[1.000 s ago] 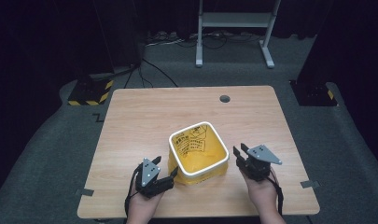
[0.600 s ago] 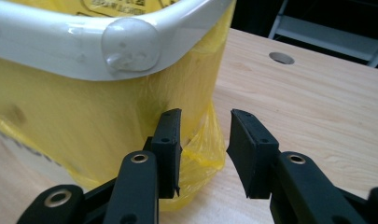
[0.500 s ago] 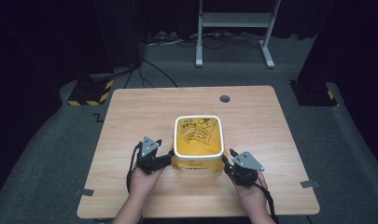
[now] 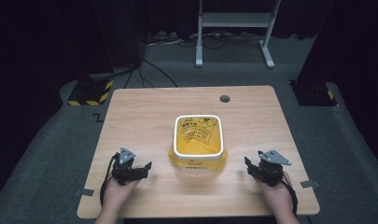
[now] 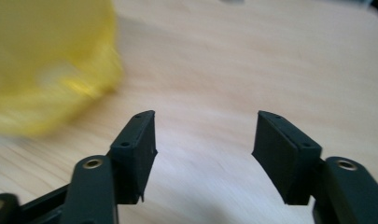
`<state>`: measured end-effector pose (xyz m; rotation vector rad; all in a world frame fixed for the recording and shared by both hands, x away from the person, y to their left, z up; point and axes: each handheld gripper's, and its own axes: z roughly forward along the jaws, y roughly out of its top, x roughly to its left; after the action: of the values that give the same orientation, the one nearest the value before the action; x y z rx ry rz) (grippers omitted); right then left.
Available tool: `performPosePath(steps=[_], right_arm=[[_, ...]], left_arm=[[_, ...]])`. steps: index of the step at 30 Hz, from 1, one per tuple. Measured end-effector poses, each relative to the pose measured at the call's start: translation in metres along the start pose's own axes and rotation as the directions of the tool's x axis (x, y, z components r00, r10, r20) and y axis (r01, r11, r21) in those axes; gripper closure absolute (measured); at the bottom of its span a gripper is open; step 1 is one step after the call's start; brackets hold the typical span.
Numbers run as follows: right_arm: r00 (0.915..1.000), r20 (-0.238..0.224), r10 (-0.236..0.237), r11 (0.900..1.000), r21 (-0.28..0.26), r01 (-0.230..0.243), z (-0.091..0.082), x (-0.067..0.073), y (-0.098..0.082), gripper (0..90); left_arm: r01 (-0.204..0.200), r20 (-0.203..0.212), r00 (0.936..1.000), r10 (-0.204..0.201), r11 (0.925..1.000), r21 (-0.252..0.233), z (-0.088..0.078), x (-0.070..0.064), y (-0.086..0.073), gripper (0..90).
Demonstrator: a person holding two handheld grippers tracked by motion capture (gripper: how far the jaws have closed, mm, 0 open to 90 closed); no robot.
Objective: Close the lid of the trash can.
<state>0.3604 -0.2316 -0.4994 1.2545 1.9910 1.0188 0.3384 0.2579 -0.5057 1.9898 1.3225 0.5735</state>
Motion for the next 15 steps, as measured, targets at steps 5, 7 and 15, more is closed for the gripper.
performPosePath(steps=[5, 7, 15], right_arm=[[0.9993, 0.000, 0.039, 0.991, 0.132, -0.038, 0.004, -0.027, -0.019, 30.6], [0.9984, 0.031, 0.048, 0.988, 0.144, -0.052, 0.007, -0.031, -0.027, 26.9], [0.9968, 0.019, 0.077, 0.984, 0.158, -0.079, 0.003, -0.036, -0.030, 22.1]], left_arm=[[-0.006, -0.043, 0.9990, 0.010, 0.9962, 0.087, 0.000, 0.005, -0.020, 15.1], [0.025, -0.036, 0.9991, -0.023, 0.9969, 0.075, -0.001, 0.004, -0.024, 14.9], [0.028, -0.034, 0.9991, -0.027, 0.9992, 0.027, -0.003, 0.002, -0.032, 13.9]])
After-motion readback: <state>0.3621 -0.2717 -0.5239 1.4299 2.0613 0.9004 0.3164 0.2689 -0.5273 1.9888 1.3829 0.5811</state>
